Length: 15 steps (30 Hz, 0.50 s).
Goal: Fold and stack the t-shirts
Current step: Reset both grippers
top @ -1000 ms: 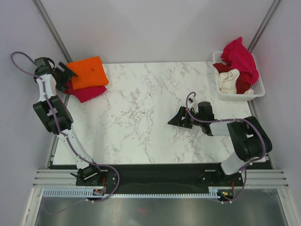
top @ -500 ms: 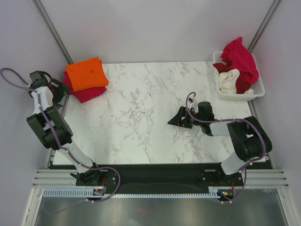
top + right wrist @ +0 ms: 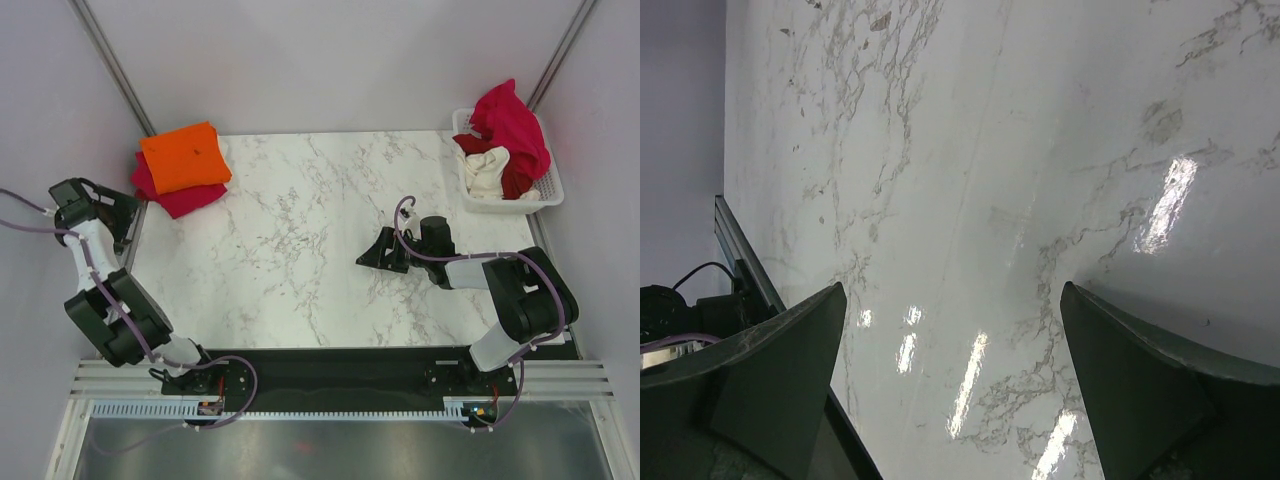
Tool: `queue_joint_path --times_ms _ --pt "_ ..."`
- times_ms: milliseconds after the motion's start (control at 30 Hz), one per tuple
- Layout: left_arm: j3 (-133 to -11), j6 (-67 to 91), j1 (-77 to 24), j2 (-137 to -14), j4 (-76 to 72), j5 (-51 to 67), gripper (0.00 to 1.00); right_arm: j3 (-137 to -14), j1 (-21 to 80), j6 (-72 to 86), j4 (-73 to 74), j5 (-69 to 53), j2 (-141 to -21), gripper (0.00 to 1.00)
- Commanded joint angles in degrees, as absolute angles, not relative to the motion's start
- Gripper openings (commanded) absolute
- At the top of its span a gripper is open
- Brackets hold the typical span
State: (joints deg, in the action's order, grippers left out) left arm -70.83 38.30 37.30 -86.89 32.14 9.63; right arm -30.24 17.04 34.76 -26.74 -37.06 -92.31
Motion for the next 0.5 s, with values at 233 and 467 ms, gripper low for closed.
queue_joint_path --times_ms 233,467 --pt "-60.4 32.5 19.9 -69.6 26.5 13.3 0.99 -28.7 17.8 33.8 -23.0 -35.2 -92.5 0.98" --pt "-67.0 9.1 -30.2 -71.6 27.9 -6.0 1.00 -28.6 18.3 33.1 -22.2 -34.1 -91.1 0.98"
